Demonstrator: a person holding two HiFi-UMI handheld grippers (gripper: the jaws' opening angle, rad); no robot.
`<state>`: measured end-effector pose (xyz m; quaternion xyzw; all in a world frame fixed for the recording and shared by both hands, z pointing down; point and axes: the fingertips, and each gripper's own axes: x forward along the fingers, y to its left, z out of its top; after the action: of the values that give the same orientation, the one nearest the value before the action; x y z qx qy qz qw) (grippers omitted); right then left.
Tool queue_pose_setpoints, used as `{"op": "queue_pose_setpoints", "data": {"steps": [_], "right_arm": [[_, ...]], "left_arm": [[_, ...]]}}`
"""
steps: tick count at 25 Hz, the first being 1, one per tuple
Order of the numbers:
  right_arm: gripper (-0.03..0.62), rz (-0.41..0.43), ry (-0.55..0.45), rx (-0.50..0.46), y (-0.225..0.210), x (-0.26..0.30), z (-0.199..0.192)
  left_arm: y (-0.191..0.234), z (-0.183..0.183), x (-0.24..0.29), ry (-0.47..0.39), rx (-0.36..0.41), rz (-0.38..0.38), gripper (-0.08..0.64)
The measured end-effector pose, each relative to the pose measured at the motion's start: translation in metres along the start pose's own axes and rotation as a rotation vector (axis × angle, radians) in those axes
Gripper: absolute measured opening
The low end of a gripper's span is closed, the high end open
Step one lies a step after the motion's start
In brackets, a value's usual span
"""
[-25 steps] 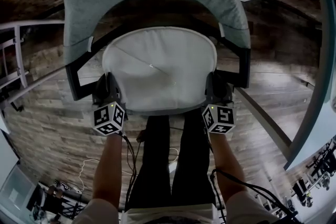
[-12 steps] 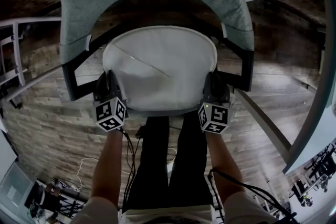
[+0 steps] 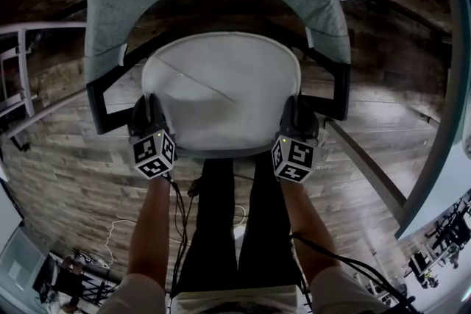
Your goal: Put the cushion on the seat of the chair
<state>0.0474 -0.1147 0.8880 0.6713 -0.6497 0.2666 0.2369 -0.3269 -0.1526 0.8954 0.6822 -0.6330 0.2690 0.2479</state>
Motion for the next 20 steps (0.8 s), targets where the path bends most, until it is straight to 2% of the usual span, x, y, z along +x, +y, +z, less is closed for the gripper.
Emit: {"op": "queue_pose_setpoints", "data": {"steps": [6, 12, 15, 20], "right_arm": [[0.076, 0.010, -0.015, 0.004, 0.002, -0.010, 0.014], [0.117, 0.015, -0.025, -0.038, 0.002, -0.027, 0.029], [0.117, 0.030, -0.039, -0.020, 0.001, -0.036, 0.040], [0.115, 0.110, -0.062, 0.043, 0.010, -0.070, 0.071]], "left_arm": [[0.003, 0.007, -0.013, -0.018, -0.013, 0.010, 0.071], [0.004, 0.019, -0.034, -0.031, 0.039, 0.015, 0.094], [0.004, 0.031, -0.045, -0.051, 0.029, 0.006, 0.095], [-0.004, 0.059, -0.083, -0.074, 0.014, -0.020, 0.095]]}}
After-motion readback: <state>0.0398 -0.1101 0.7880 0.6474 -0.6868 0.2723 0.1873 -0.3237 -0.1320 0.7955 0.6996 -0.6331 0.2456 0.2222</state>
